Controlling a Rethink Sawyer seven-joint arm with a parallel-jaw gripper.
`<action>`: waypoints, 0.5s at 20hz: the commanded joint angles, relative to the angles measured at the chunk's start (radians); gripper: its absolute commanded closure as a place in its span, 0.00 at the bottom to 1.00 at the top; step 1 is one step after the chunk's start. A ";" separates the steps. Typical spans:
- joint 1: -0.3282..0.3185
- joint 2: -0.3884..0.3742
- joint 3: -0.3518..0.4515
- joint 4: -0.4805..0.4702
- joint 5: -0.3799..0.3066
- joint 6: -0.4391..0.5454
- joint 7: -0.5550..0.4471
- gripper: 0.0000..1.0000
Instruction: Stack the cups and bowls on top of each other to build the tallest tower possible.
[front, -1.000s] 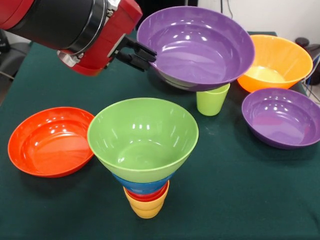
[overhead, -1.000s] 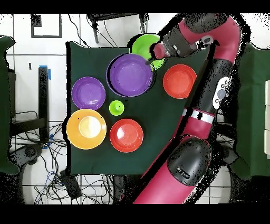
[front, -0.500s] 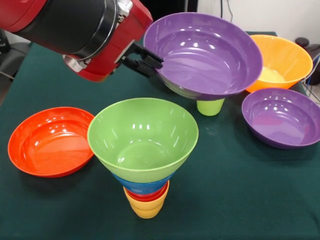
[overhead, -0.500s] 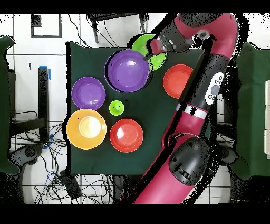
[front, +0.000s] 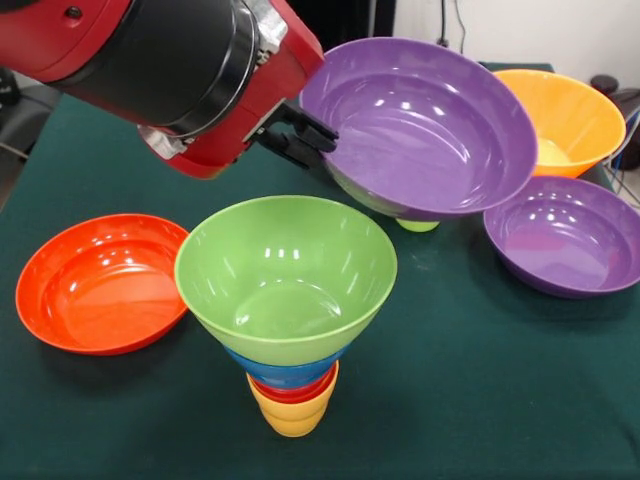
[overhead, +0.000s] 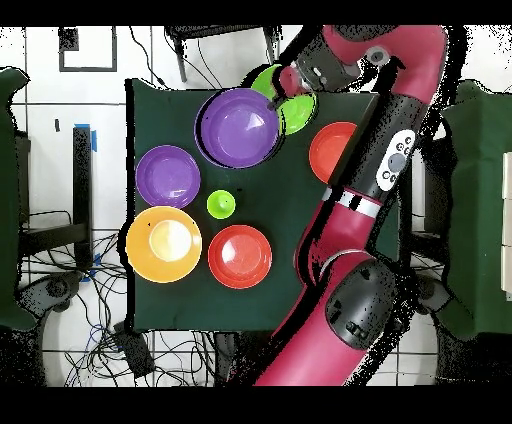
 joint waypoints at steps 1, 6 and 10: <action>-0.005 -0.002 0.166 -0.106 -0.256 0.141 -0.415 1.00; -0.015 0.002 0.282 -0.132 -0.419 0.174 -0.485 1.00; -0.025 0.007 0.335 -0.136 -0.491 0.189 -0.520 1.00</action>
